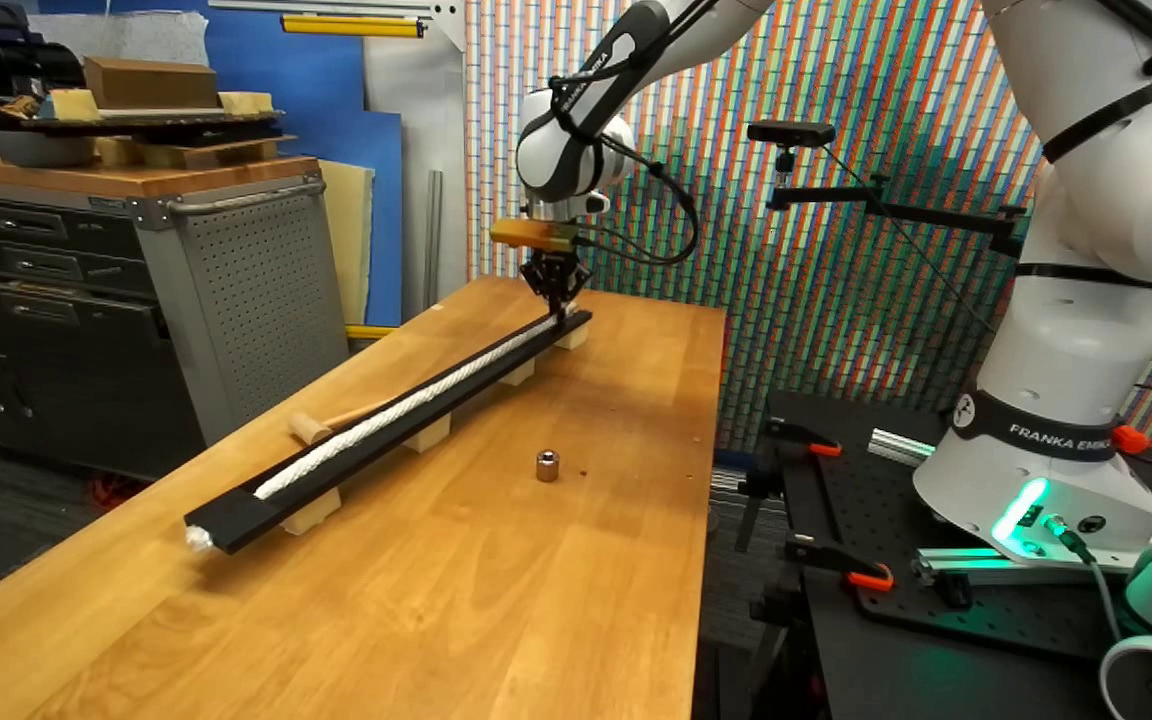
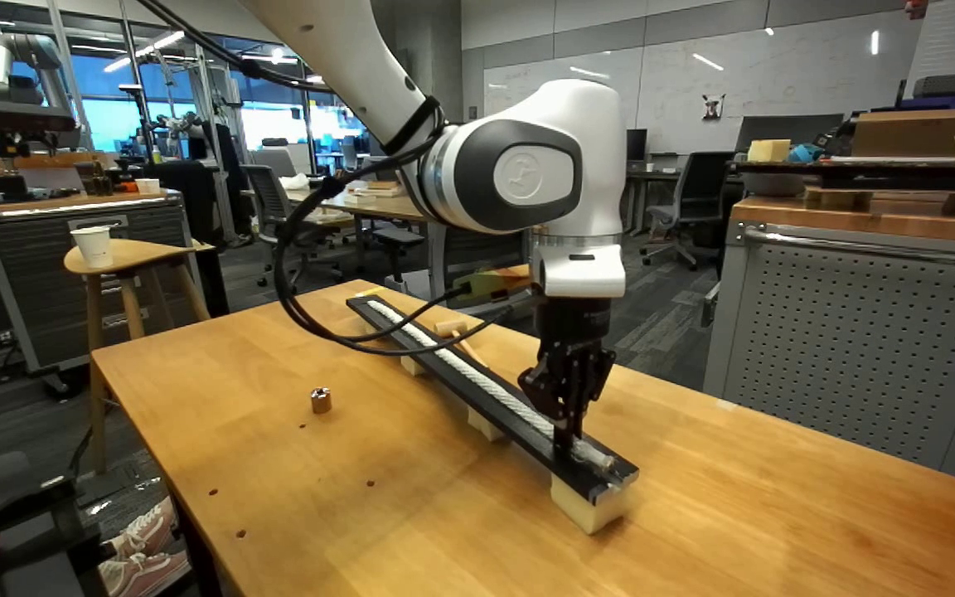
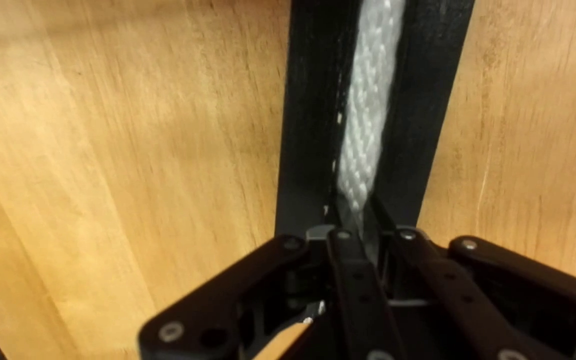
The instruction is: Put the rope in the groove on the object
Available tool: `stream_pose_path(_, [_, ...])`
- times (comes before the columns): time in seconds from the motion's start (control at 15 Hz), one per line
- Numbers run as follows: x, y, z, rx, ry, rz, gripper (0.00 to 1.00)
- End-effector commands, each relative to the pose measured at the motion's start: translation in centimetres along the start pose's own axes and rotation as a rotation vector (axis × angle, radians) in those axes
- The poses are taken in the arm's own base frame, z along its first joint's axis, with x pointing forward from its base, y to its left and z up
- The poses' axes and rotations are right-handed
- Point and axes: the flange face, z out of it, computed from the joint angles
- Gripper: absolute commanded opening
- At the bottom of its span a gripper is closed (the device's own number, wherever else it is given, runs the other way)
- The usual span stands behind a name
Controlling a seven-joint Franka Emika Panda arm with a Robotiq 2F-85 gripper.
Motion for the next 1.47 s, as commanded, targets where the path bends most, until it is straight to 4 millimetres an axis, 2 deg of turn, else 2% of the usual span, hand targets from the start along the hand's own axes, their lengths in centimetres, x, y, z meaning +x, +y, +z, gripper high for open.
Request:
stream_pose_path(0.0, [0.8,0.5,0.1,0.024,0.001,-0.033,0.03])
stream_pose_path(0.33, [0.8,0.6,0.4,0.016,-0.004,-0.049,0.03])
stream_pose_path(0.4, [0.8,0.6,0.4,0.015,-0.004,-0.053,0.06])
stream_pose_path(0.47, [0.8,0.6,0.4,0.016,-0.004,-0.055,0.35])
stream_pose_path(0.53, [0.9,0.6,0.3,0.017,-0.005,-0.057,0.37])
stream_pose_path(0.67, [1.1,0.6,0.3,0.02,-0.004,-0.056,0.5])
stream_pose_path(1.07, [1.8,1.0,0.3,0.026,-0.002,-0.042,0.96])
stream_pose_path(1.13, [1.9,1.1,0.4,0.029,0.0,-0.041,0.99])
stream_pose_path(1.4, [1.9,1.2,0.3,0.037,0.001,-0.04,1.0])
